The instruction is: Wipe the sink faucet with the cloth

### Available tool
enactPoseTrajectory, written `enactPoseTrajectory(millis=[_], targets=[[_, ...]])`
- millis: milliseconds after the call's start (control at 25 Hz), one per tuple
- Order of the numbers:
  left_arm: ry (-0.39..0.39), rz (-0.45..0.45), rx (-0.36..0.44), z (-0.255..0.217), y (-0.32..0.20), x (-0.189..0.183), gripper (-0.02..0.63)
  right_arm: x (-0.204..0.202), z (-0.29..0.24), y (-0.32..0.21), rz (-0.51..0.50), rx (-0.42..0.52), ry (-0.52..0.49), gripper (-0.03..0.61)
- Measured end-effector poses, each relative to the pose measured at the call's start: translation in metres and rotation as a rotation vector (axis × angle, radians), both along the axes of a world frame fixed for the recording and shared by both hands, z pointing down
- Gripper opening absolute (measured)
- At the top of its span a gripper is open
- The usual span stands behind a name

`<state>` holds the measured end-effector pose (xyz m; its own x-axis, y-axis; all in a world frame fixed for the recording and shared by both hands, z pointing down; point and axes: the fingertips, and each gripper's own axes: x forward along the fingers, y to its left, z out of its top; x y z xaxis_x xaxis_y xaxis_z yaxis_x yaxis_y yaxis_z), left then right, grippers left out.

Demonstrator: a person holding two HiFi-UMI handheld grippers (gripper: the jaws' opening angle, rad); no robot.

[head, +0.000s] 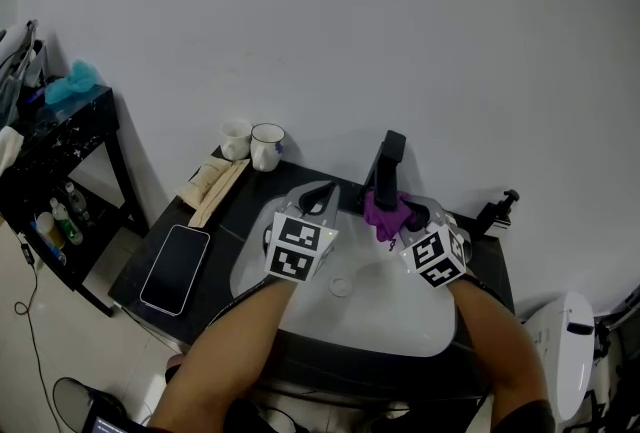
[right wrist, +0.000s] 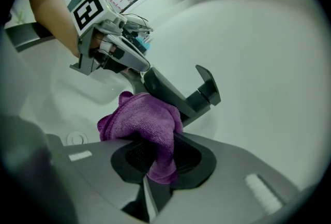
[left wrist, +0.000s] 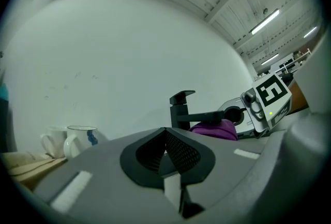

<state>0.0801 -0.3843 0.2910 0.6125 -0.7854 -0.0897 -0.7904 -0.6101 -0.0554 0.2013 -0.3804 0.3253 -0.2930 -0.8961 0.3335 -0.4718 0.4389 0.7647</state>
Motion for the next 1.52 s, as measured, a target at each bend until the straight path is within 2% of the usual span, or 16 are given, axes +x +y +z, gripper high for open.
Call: enactPoseTrajectory(millis=[120, 280, 440, 640, 800, 1000, 1080, 1200, 1320, 1400, 1520], targets=[[0.018, 0.021, 0.023, -0.006, -0.004, 0.007, 0.018, 0.004, 0.0, -0.017, 0.027, 0.001, -0.022, 0.072], [-0.012, 0.001, 0.053, -0.008, -0.009, 0.005, 0.018, 0.001, 0.003, -0.035, 0.039, -0.013, -0.015, 0.072], [0.01, -0.006, 0.034, -0.006, -0.013, 0.002, 0.017, -0.001, 0.017, -0.035, 0.029, -0.047, 0.032, 0.072], [0.014, -0.003, 0.015, -0.001, -0.015, 0.001, 0.018, -0.005, 0.045, -0.024, -0.004, -0.082, 0.141, 0.072], [0.012, 0.002, 0.017, -0.002, -0.014, 0.003, 0.017, -0.002, 0.037, -0.017, -0.002, -0.076, 0.138, 0.074], [-0.018, -0.004, 0.024, -0.001, -0.012, 0.004, 0.017, 0.024, 0.004, -0.014, 0.054, -0.03, 0.122, 0.074], [-0.031, -0.007, 0.026, -0.001, -0.012, 0.004, 0.017, 0.041, -0.022, -0.018, 0.102, 0.018, 0.108, 0.074], [-0.04, -0.003, 0.028, -0.001, -0.01, 0.006, 0.018, 0.062, -0.075, -0.029, 0.174, 0.112, 0.012, 0.074], [-0.036, -0.002, 0.031, -0.001, -0.01, 0.006, 0.018, 0.069, -0.117, -0.04, 0.203, 0.166, -0.08, 0.074], [-0.03, -0.004, 0.03, -0.002, -0.011, 0.005, 0.018, 0.066, -0.125, -0.045, 0.197, 0.185, -0.037, 0.074], [-0.021, -0.003, 0.031, -0.004, -0.012, 0.005, 0.018, 0.055, -0.117, -0.05, 0.17, 0.205, 0.093, 0.074]])
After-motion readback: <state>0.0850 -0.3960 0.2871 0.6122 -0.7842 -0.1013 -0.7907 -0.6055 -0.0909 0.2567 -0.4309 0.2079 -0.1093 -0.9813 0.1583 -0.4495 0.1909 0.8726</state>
